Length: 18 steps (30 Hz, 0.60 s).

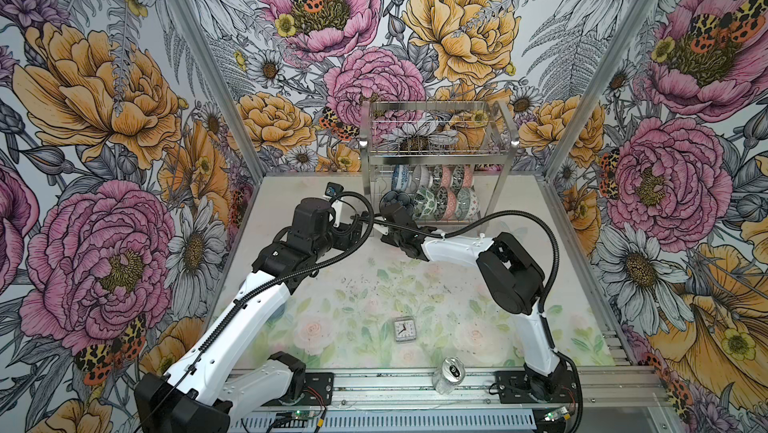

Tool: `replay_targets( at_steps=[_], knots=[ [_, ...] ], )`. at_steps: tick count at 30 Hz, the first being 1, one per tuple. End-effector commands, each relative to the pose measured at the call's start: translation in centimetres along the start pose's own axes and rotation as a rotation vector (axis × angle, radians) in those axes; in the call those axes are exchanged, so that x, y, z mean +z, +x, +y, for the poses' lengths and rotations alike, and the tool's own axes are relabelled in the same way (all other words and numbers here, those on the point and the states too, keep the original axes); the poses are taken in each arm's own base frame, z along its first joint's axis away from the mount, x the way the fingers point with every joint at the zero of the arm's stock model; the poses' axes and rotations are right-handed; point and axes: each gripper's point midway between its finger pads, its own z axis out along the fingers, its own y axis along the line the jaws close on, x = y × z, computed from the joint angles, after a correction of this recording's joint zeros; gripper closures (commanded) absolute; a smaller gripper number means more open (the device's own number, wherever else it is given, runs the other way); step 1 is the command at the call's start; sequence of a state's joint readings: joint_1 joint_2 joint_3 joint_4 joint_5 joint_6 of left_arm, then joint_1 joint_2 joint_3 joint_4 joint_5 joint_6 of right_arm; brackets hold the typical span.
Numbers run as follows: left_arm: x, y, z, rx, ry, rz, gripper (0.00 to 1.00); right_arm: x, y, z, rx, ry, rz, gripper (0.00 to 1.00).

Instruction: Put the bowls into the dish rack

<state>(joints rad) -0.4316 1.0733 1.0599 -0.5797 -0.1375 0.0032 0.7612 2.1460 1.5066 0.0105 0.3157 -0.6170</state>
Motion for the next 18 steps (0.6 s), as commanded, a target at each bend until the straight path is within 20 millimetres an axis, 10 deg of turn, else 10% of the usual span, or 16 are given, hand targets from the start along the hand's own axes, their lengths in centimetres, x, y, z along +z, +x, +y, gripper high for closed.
replay_targets(
  at_steps=[1,8,18],
  knots=[
    [0.2,-0.1,0.0,-0.001,0.009,-0.003,0.01,-2.5,-3.5,-3.3,-0.030,0.075,-0.127,1.00],
    [0.3,0.1,0.0,0.002,0.008,0.003,0.01,-5.3,-1.9,-3.0,-0.169,0.050,-0.106,1.00],
    [0.9,-0.1,-3.0,-0.047,0.186,0.074,0.01,-16.1,-0.3,0.7,-0.442,-0.130,-0.263,1.00]
  ],
)
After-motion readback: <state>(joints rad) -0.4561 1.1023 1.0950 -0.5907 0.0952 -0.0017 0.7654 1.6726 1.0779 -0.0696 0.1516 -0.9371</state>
